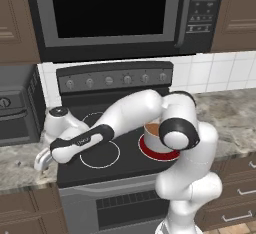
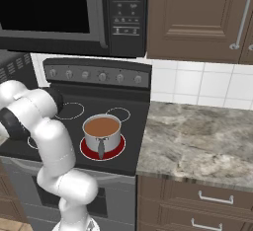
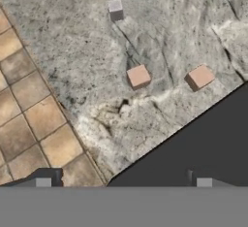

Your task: Pick up the sugar cube(s) and place them in the saucepan with hot chocolate.

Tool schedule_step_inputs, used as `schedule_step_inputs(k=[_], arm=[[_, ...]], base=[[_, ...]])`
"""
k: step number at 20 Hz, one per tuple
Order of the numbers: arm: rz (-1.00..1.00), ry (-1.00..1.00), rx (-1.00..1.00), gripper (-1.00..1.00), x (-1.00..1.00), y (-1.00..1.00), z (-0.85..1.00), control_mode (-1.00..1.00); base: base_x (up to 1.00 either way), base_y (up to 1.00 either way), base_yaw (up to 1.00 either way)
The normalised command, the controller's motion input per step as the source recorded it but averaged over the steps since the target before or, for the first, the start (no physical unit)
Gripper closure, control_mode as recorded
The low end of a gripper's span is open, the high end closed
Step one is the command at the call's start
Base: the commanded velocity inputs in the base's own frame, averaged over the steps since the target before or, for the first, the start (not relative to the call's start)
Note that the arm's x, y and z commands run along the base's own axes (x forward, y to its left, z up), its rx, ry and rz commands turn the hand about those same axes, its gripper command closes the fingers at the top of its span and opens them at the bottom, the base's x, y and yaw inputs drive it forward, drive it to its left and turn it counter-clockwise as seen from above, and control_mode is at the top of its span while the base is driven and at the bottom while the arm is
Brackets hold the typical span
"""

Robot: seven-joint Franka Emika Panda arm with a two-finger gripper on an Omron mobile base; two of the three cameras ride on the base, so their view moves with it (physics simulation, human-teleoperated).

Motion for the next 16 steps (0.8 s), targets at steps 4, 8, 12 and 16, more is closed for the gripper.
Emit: schedule_step_inputs(k=[4,8,12,16], arm=[[0.0,0.0,-0.01,-1.0,0.28,0.0,-0.04,-1.0],[0.0,-0.02,0.0,-1.0,0.13,0.02,0.0,-1.0],[0.0,-0.01,-0.01,-1.0,0.03,0.09,0.0,-1.0],[0.0,0.0,-0.02,-1.0,0.01,0.08,-0.02,-1.0]], base=[[0.0,0.0,0.0],[0.0,0.0,0.0],[0.0,0.0,0.0],[0.0,0.0,0.0]])
